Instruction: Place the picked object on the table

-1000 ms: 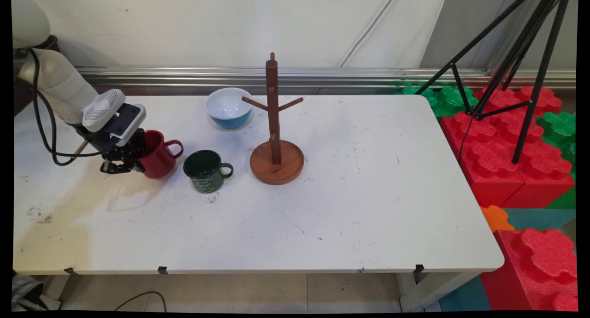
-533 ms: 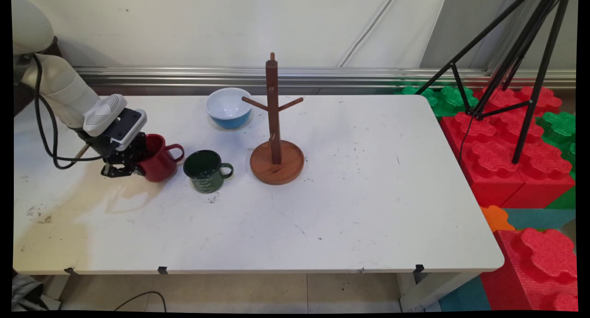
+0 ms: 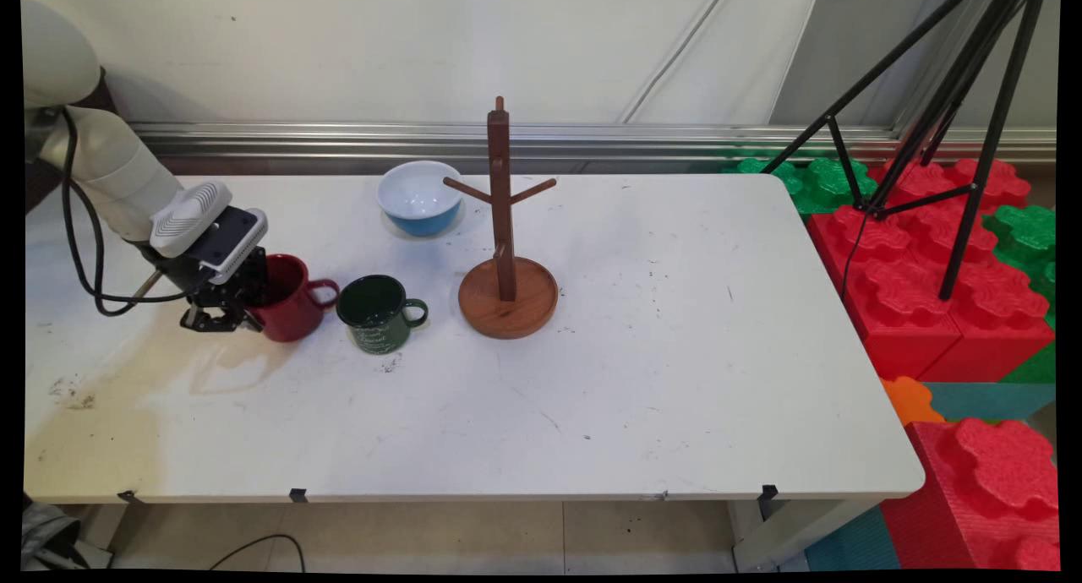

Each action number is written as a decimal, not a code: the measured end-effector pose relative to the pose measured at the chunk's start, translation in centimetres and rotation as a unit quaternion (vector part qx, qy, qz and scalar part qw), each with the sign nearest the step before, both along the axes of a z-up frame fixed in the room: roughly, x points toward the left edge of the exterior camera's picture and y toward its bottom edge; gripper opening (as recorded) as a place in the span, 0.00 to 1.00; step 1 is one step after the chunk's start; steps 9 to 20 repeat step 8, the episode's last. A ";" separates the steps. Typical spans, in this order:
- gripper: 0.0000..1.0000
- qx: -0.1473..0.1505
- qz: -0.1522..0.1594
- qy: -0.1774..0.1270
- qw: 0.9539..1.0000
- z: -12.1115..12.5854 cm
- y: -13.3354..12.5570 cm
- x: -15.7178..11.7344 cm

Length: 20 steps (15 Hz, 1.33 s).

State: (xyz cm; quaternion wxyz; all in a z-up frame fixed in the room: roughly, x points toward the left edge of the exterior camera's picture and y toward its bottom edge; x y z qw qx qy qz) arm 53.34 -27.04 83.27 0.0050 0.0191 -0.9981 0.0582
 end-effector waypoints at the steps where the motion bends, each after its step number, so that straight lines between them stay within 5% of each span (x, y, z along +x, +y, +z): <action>1: 1.00 0.001 0.000 0.000 1.000 0.0 0.0 0.0; 20: 1.00 0.000 0.000 0.002 1.000 0.0 0.3 0.3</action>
